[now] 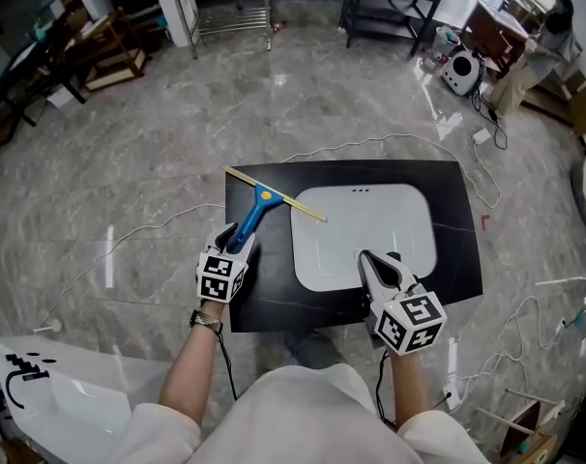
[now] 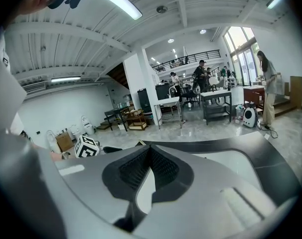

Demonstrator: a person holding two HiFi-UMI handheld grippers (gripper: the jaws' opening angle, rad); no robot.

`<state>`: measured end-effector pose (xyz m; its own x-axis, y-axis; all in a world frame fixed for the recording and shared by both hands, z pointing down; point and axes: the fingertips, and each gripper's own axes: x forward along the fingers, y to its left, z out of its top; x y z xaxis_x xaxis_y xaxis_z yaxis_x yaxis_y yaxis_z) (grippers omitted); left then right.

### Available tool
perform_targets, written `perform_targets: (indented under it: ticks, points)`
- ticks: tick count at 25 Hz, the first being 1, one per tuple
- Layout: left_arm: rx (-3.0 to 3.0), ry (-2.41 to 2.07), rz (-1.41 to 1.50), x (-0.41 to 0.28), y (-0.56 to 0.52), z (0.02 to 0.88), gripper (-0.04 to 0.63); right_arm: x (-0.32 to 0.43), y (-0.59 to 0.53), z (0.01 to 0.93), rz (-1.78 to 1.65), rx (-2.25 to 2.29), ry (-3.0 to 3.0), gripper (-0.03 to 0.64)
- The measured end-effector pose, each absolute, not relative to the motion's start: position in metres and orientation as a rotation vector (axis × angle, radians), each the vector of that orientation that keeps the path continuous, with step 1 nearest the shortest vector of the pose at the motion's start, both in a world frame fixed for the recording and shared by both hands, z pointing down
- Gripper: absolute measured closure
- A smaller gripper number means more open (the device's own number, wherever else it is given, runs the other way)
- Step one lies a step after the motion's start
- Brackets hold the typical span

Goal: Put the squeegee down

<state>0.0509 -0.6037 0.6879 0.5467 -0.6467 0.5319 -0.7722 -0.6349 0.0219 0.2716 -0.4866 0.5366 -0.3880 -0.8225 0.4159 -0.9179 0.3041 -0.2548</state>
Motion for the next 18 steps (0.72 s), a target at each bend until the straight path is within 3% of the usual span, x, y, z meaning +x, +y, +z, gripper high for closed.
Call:
perform_targets:
  ticks: [6, 13, 18]
  points:
    - [2.627, -1.217, 0.554, 0.036, -0.562, 0.623, 0.469, 0.25, -0.454, 0.515, 0.605, 1.623, -2.39, 0.611]
    - [2.735, -1.238, 0.411, -0.004, -0.486, 0.545, 0.591, 0.212, -0.406, 0.478, 0.487, 1.631, -2.452, 0.611]
    - [2.797, -1.266, 0.311, -0.032, -0.428, 0.489, 0.598, 0.183, -0.363, 0.433, 0.349, 1.62, -2.511, 0.611]
